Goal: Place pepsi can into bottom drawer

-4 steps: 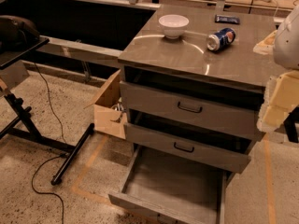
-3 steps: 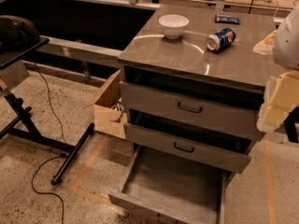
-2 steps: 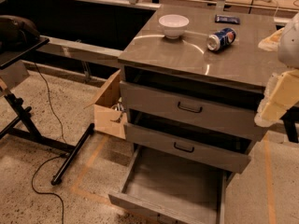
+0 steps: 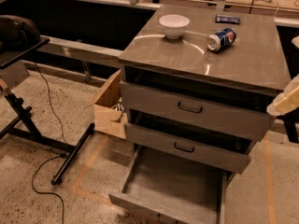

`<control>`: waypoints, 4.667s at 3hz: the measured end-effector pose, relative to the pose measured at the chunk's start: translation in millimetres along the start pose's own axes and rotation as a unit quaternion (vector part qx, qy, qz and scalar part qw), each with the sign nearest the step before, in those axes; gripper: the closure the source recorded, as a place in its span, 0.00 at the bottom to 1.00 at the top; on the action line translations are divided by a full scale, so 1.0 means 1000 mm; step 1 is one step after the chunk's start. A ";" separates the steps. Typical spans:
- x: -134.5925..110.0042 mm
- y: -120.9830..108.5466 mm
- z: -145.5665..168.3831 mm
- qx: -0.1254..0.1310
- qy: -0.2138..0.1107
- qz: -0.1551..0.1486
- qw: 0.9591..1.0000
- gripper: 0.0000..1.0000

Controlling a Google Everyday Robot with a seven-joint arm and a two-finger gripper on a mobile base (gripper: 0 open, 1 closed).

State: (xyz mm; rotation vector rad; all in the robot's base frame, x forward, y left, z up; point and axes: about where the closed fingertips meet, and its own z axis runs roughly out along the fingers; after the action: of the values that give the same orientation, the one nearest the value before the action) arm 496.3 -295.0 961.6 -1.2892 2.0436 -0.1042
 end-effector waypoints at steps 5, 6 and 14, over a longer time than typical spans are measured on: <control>0.002 -0.082 0.078 0.139 -0.116 0.182 0.967 0.00; 0.006 -0.112 0.103 0.186 -0.169 0.203 0.946 0.00; -0.041 -0.186 0.211 0.294 -0.237 0.364 0.851 0.00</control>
Offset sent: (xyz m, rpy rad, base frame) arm 0.0146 -0.0059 0.0111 0.0059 -0.0743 -0.0298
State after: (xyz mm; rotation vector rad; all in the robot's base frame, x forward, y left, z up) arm 774.1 -293.4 902.9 -0.0959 1.7237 -0.0434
